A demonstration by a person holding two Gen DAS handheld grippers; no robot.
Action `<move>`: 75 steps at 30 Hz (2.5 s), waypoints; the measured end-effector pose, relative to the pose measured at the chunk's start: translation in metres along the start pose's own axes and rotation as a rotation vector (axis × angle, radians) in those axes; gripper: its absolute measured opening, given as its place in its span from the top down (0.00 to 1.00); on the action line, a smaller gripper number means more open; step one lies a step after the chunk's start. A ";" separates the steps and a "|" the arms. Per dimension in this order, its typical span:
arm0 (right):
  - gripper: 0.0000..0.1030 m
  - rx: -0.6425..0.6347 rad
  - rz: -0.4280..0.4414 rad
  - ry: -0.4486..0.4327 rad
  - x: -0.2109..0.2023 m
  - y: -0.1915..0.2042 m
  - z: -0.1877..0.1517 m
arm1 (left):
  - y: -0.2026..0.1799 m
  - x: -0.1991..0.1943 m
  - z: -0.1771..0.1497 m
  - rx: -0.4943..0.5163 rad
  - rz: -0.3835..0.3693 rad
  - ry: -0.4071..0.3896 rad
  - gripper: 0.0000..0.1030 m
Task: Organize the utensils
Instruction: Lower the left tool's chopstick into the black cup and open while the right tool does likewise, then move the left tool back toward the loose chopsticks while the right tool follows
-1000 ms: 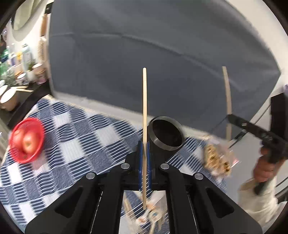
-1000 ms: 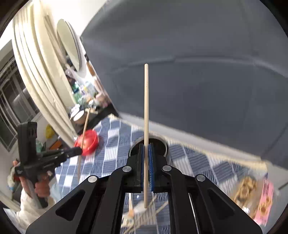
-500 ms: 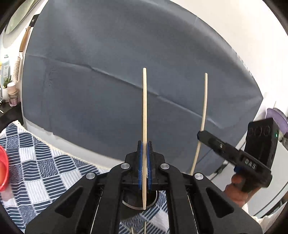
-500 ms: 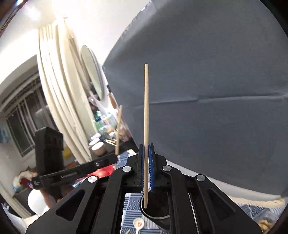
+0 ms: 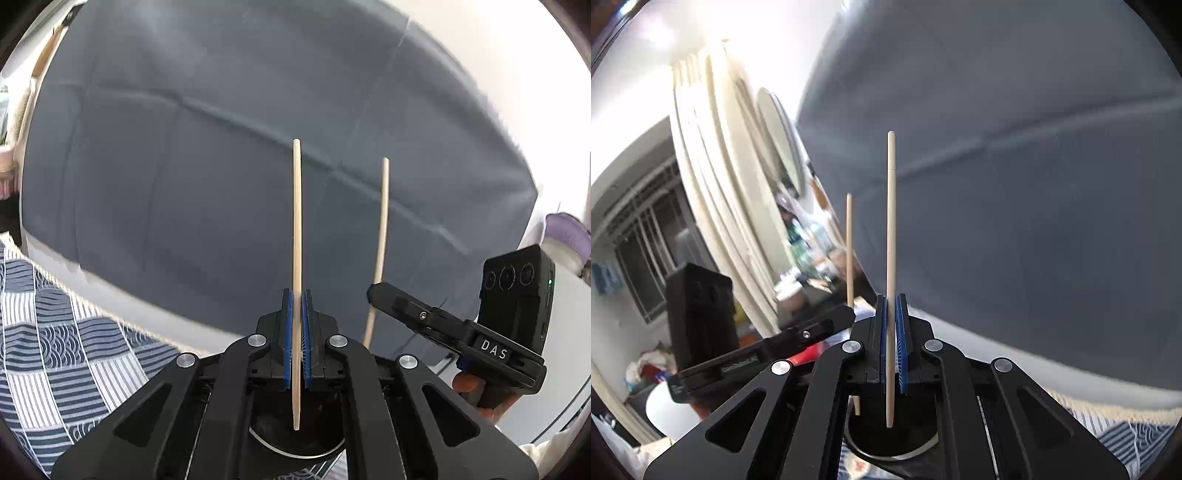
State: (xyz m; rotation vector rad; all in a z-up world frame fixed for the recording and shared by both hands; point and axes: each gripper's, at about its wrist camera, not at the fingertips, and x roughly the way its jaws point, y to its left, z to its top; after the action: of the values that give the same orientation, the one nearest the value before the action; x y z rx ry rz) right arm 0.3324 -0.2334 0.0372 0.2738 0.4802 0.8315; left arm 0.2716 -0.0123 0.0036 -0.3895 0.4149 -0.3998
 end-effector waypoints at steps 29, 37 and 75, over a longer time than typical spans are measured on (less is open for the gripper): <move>0.15 -0.088 -0.341 0.184 -0.066 0.072 -0.033 | -0.012 -0.104 -0.026 0.157 0.255 0.233 0.06; 0.14 -0.055 -0.416 0.232 -0.076 0.090 -0.062 | -0.005 -0.122 -0.053 0.165 0.292 0.327 0.06; 0.14 0.133 -0.673 0.541 -0.019 0.060 -0.211 | 0.040 -0.117 -0.194 0.229 0.321 0.678 0.06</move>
State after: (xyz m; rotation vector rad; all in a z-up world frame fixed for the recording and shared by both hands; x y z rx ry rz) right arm 0.1755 -0.1991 -0.1132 -0.0083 1.0657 0.1986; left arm 0.0961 0.0198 -0.1421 0.0526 1.0658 -0.2514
